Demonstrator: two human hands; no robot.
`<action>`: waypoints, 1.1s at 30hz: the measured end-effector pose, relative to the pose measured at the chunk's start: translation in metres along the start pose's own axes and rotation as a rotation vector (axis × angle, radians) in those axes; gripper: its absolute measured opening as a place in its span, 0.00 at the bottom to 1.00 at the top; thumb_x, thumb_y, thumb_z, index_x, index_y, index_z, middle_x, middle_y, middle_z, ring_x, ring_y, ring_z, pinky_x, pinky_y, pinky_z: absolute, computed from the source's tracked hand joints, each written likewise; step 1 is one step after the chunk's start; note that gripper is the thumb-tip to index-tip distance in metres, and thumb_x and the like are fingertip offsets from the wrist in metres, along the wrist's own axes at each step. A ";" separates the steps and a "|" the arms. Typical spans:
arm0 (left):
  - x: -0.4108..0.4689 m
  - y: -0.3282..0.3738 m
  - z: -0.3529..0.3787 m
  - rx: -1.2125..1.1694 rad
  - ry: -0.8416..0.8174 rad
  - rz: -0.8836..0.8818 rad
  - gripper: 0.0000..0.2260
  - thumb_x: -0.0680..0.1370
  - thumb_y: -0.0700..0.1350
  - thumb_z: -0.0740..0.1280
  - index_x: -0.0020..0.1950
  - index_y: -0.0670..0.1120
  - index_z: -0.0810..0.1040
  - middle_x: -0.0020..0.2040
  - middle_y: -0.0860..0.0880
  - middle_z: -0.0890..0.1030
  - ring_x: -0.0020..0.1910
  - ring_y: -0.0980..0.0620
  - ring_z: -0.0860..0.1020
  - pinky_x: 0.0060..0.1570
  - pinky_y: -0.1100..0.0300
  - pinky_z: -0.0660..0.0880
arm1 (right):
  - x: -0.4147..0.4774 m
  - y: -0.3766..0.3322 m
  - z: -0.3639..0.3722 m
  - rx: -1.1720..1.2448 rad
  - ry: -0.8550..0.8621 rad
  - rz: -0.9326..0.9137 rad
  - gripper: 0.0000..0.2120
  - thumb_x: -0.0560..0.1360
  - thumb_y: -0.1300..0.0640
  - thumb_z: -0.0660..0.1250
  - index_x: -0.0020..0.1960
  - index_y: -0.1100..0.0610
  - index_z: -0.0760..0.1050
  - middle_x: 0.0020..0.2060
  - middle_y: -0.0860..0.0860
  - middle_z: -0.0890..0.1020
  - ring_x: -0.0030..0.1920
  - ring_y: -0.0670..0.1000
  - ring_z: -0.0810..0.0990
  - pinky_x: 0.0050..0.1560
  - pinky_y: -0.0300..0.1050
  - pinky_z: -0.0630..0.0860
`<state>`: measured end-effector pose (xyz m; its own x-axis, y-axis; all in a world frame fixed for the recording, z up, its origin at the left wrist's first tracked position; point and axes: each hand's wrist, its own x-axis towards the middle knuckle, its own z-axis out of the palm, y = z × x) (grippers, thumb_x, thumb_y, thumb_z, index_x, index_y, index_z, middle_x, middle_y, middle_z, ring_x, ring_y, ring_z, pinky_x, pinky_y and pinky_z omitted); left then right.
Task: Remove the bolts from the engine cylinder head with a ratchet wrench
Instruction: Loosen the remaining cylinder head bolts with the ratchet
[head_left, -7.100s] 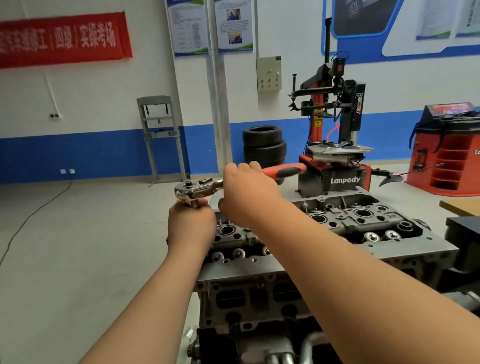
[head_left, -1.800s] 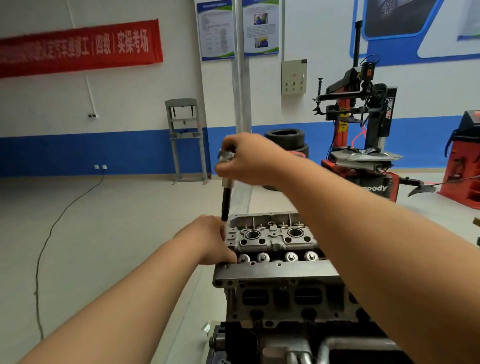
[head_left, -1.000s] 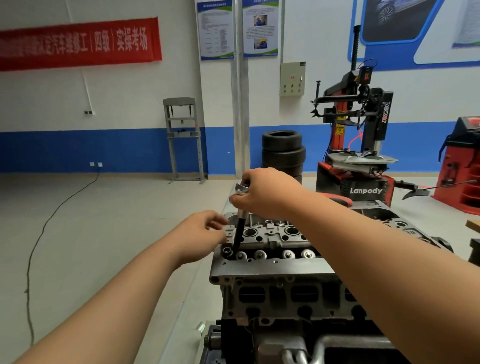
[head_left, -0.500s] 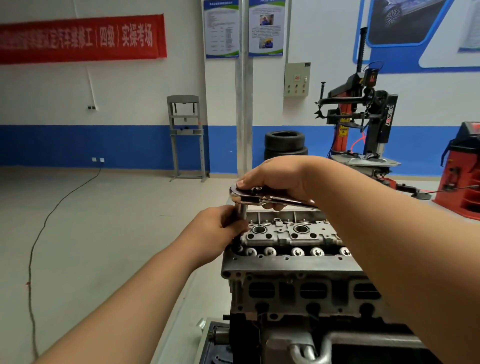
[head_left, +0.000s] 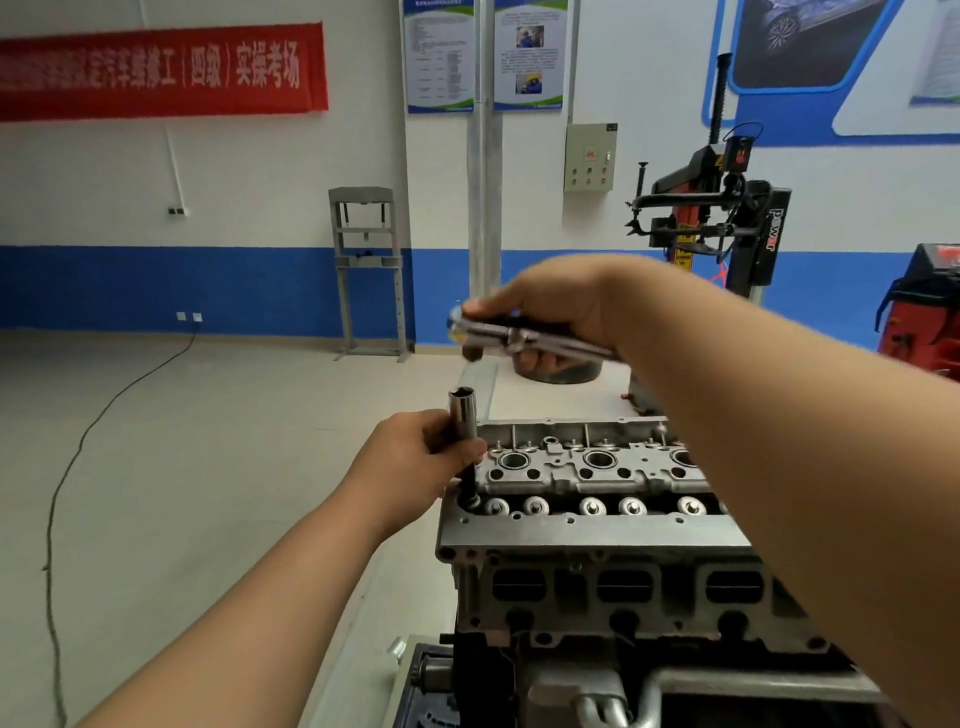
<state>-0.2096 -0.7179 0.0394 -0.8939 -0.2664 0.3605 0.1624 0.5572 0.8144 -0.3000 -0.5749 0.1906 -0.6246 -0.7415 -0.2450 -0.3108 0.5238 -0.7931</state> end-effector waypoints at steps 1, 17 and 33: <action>0.000 0.000 -0.001 -0.001 -0.007 -0.009 0.02 0.75 0.47 0.72 0.43 0.53 0.81 0.40 0.57 0.84 0.40 0.59 0.82 0.41 0.61 0.76 | -0.003 -0.006 -0.008 0.033 0.021 -0.012 0.17 0.76 0.44 0.63 0.47 0.59 0.79 0.27 0.50 0.77 0.26 0.47 0.73 0.24 0.38 0.70; -0.004 0.029 -0.007 0.119 -0.081 -0.037 0.09 0.78 0.49 0.68 0.56 0.57 0.72 0.53 0.59 0.79 0.52 0.61 0.77 0.51 0.62 0.73 | -0.015 0.115 0.007 -0.399 0.465 0.092 0.16 0.77 0.43 0.62 0.47 0.54 0.82 0.38 0.52 0.81 0.33 0.49 0.77 0.37 0.43 0.74; -0.002 0.030 -0.009 -0.002 -0.034 -0.077 0.10 0.79 0.43 0.66 0.56 0.56 0.74 0.53 0.54 0.83 0.51 0.57 0.82 0.55 0.52 0.78 | -0.005 0.135 0.023 -0.364 0.565 -0.060 0.17 0.77 0.43 0.60 0.53 0.53 0.81 0.47 0.52 0.82 0.40 0.46 0.75 0.36 0.41 0.68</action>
<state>-0.1992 -0.7084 0.0671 -0.9175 -0.2815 0.2810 0.0935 0.5342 0.8402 -0.3223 -0.5100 0.0717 -0.8467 -0.4924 0.2015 -0.5165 0.6701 -0.5331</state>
